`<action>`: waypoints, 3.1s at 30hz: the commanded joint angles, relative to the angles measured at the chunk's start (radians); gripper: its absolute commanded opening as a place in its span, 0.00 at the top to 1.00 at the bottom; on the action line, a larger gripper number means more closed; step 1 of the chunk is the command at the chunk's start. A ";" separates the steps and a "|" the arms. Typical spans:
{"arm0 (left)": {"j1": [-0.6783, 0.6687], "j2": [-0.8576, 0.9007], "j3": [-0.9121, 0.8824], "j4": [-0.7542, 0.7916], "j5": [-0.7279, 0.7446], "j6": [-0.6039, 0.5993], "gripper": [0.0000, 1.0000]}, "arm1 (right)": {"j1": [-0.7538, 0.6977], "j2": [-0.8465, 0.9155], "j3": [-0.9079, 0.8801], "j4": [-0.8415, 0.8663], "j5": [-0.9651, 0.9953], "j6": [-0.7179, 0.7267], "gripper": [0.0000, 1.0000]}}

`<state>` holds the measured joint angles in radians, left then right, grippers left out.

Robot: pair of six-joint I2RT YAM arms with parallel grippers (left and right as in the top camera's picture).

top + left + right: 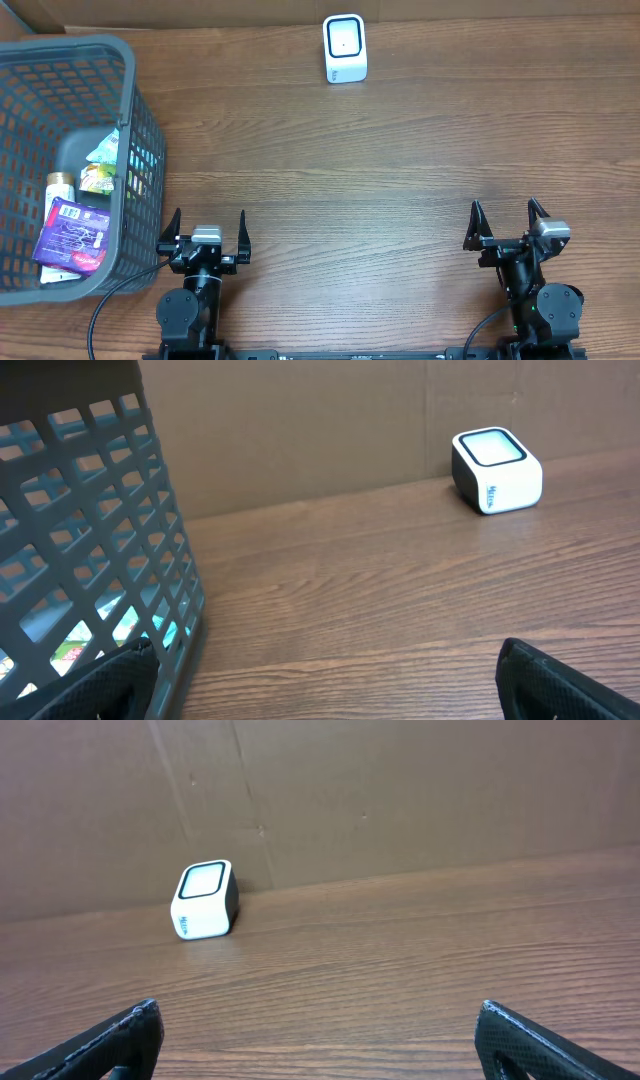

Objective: Scan the item barcode

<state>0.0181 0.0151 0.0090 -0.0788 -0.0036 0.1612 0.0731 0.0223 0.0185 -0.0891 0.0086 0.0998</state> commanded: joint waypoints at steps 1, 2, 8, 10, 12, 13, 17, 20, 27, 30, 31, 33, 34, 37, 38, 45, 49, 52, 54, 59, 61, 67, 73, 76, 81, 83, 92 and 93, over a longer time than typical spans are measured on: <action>-0.005 -0.011 -0.004 0.001 -0.006 0.018 0.00 | 0.005 -0.002 -0.010 0.008 0.013 -0.007 0.00; -0.005 -0.011 -0.004 0.001 -0.006 0.018 0.00 | 0.005 -0.002 -0.010 0.008 0.013 -0.007 0.00; -0.005 -0.011 -0.004 0.001 -0.006 0.018 0.00 | 0.005 -0.002 -0.010 0.008 0.013 -0.007 0.00; -0.005 -0.011 -0.004 0.001 -0.006 0.018 0.00 | 0.005 -0.002 -0.010 0.008 0.013 -0.007 0.00; -0.005 -0.011 -0.004 0.001 -0.006 0.018 0.01 | 0.005 -0.002 -0.010 0.008 0.013 -0.007 0.00; -0.005 -0.011 -0.004 0.001 -0.006 0.018 0.00 | 0.005 -0.002 -0.010 0.008 0.013 -0.007 0.00; -0.005 -0.011 -0.004 0.001 -0.006 0.018 0.00 | 0.005 -0.002 -0.010 0.008 0.013 -0.007 0.00; -0.005 -0.011 -0.004 0.001 -0.006 0.018 0.01 | 0.005 -0.002 -0.010 0.008 0.013 -0.007 0.00; -0.005 -0.011 -0.004 0.001 -0.006 0.018 0.01 | 0.005 -0.002 -0.010 0.008 0.013 -0.007 0.00; -0.005 -0.011 -0.004 0.001 -0.006 0.018 0.00 | 0.005 -0.002 -0.010 0.008 0.013 -0.007 0.00; -0.005 -0.011 -0.004 0.001 -0.006 0.018 0.01 | 0.005 -0.002 -0.010 0.008 0.013 -0.007 0.00; -0.005 -0.011 -0.004 0.001 -0.006 0.018 0.01 | 0.005 -0.002 -0.010 0.008 0.013 -0.007 0.00; -0.005 -0.011 -0.004 0.001 -0.006 0.018 0.00 | 0.005 -0.002 -0.010 0.008 0.013 -0.007 0.00; -0.005 -0.011 -0.004 0.001 -0.006 0.018 0.01 | 0.005 -0.002 -0.010 0.008 0.013 -0.007 0.00; -0.005 -0.011 -0.004 0.001 -0.006 0.018 0.00 | 0.005 -0.002 -0.010 0.008 0.013 -0.007 0.00; -0.005 -0.011 -0.004 0.003 -0.006 0.019 0.01 | 0.005 -0.002 -0.010 0.008 0.013 -0.007 0.00; -0.005 -0.011 -0.004 0.003 -0.006 0.019 0.00 | 0.005 -0.002 -0.010 0.008 0.013 -0.007 0.00; -0.005 -0.011 -0.004 0.003 -0.004 0.019 0.01 | 0.005 -0.002 -0.010 0.008 0.013 -0.007 0.00; -0.005 -0.011 -0.004 0.003 -0.005 0.019 0.01 | 0.005 -0.002 -0.010 0.008 0.013 -0.007 0.00; -0.005 -0.011 -0.004 0.002 -0.005 0.018 0.00 | 0.005 -0.002 -0.010 0.008 0.016 -0.007 0.00; -0.005 -0.011 -0.004 0.002 -0.003 0.018 0.01 | 0.005 -0.002 -0.010 0.009 0.017 -0.007 0.00; -0.005 -0.011 -0.004 0.002 -0.003 0.018 0.00 | 0.005 -0.002 -0.010 0.010 0.016 -0.006 0.00; -0.005 -0.011 -0.004 0.001 0.001 0.014 0.01 | 0.005 -0.002 -0.010 0.010 0.017 -0.002 0.00; -0.005 -0.011 -0.004 0.001 0.001 -0.012 0.00 | 0.005 -0.002 -0.010 0.010 0.016 0.012 0.00; -0.005 -0.011 -0.004 0.002 0.002 -0.020 0.00 | 0.005 -0.002 -0.010 0.010 0.016 0.018 0.00; -0.005 -0.011 -0.002 0.004 0.007 -0.046 0.00 | 0.003 -0.002 -0.010 0.010 0.016 0.065 0.00; -0.005 0.042 0.089 -0.004 0.037 -0.101 0.00 | 0.003 -0.002 0.051 -0.004 -0.002 0.129 0.00; -0.005 0.064 0.109 -0.006 0.037 -0.101 0.00 | 0.003 -0.001 0.063 -0.010 -0.002 0.128 0.00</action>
<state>0.0181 0.0368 0.0425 -0.0875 0.0166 0.0834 0.0727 0.0223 0.0219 -0.0978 0.0067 0.2115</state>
